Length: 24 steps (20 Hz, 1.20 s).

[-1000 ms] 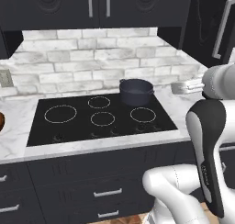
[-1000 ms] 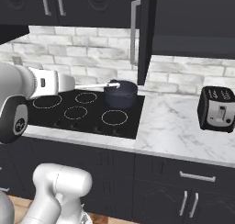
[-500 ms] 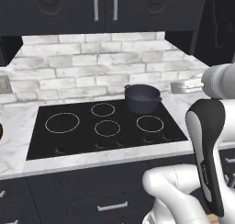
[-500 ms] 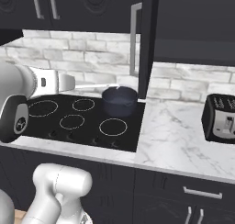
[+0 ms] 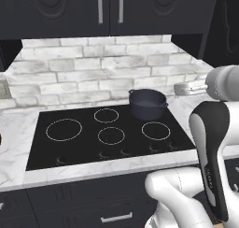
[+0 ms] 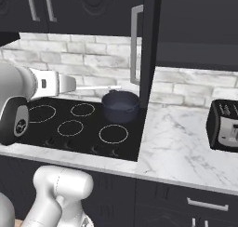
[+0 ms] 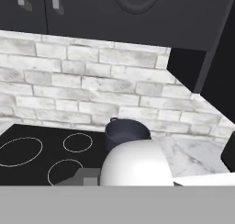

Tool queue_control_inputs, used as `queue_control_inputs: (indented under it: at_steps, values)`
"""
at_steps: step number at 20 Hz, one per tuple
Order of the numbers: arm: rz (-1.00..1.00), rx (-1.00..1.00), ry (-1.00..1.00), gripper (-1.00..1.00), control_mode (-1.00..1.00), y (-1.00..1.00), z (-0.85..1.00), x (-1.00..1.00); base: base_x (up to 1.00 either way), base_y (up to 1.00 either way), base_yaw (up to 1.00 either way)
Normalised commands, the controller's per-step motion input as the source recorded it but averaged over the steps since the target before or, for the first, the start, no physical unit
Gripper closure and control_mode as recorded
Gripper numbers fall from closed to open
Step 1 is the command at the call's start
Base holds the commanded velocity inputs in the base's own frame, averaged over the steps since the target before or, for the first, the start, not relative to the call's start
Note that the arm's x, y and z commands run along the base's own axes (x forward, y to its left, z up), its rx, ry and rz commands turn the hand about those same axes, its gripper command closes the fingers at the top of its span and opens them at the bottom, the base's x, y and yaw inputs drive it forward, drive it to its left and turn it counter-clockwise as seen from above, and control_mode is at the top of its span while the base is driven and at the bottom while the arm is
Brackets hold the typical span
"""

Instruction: Open the cabinet and move the ladle to the pot. Then close the cabinet.

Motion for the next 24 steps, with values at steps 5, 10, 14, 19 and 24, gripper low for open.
queue_control_inputs:
  at_steps: [5, 10, 14, 19, 24]
  values:
    - [0.00, 0.00, 0.00, 1.00, 1.00, 0.00, 0.00, 0.00, 0.46, 0.26, 0.00]
    - [0.00, 0.00, 0.00, 1.00, 1.00, 0.00, 0.00, 0.00, 0.35, 0.19, 0.00]
    - [0.00, 0.00, 0.00, 1.00, 1.00, 0.00, 0.00, 0.00, 0.16, 0.11, 0.00]
    - [0.00, 0.00, 0.00, 1.00, 1.00, 0.00, 0.00, 0.00, 0.06, 0.01, 0.00]
    - [0.00, 0.00, 0.02, 1.00, -1.00, 0.00, -0.06, 0.10, 0.00, 0.00, 0.00]
